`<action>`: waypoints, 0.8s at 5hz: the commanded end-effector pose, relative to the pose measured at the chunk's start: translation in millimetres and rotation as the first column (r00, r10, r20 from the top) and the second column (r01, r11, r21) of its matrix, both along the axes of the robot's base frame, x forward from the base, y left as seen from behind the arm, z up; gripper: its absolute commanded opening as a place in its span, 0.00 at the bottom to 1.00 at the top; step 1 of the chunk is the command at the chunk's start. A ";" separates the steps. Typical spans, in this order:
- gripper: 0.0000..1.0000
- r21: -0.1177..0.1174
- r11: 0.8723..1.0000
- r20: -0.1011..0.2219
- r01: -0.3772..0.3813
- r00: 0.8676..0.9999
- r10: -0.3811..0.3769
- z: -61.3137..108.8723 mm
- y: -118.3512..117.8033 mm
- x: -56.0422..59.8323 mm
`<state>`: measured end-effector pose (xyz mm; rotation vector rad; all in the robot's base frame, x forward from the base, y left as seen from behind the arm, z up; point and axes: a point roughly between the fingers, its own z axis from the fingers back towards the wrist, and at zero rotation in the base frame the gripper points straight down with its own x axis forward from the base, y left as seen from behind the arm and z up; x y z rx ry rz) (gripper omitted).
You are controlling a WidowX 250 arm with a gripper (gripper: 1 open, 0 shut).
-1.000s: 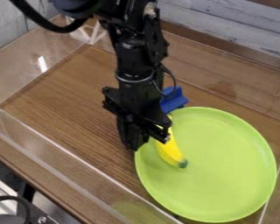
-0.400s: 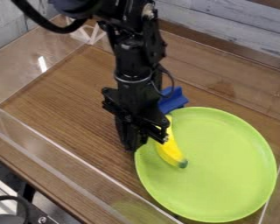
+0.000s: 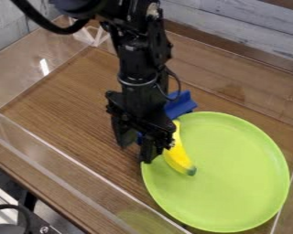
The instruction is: Remove the banana from inside the green plate and put it on the table
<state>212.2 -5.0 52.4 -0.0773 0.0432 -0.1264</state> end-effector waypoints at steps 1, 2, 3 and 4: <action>0.00 -0.001 1.000 0.048 -0.006 0.999 0.006 10.6 3.2 11.3; 0.00 -0.002 1.000 0.050 -0.009 0.999 0.009 13.7 4.3 11.5; 1.00 -0.003 1.000 0.051 -0.004 0.999 0.004 12.8 4.7 12.1; 1.00 -0.003 1.000 0.051 0.001 0.999 -0.001 12.1 5.2 12.6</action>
